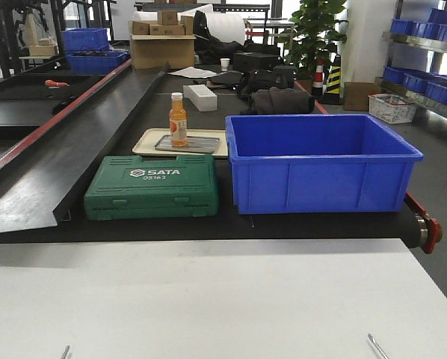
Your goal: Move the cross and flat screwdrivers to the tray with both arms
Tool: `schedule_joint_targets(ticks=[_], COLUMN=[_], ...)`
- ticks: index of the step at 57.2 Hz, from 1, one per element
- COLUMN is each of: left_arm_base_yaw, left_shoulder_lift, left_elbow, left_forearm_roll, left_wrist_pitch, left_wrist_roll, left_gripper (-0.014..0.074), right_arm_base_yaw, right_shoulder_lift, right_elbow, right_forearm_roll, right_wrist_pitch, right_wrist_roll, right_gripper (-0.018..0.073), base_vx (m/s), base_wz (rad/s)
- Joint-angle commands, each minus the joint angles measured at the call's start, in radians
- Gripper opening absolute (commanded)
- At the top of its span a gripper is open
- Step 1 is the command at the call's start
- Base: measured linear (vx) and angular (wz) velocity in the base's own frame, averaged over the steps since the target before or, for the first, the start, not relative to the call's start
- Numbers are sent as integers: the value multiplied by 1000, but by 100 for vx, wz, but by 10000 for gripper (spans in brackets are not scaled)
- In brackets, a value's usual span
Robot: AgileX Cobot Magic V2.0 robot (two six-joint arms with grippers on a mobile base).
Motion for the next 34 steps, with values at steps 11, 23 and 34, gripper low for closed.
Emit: schedule_joint_targets(ticks=[11,23,34], left_arm_base_yaw=[-4,-4,-4], left_shoulder_lift=[307,416,435], left_elbow=[-100,-100,-100], left_forearm_roll=[-8,-8,-8], left_wrist_pitch=[-20,-24,-45], left_wrist_roll=[-10,-10,-11], left_gripper=[4,76,265], right_arm_base_yaw=[-5,-5,-5], right_shoulder_lift=[293,380,401], right_elbow=[-107,-107,-107], right_forearm_roll=[13,35,26], right_wrist_pitch=[-76,-20,15], right_wrist_roll=[0,0,-12], right_gripper=[-8,29,237], base_vx=[0,0,0], base_wz=[0,0,0])
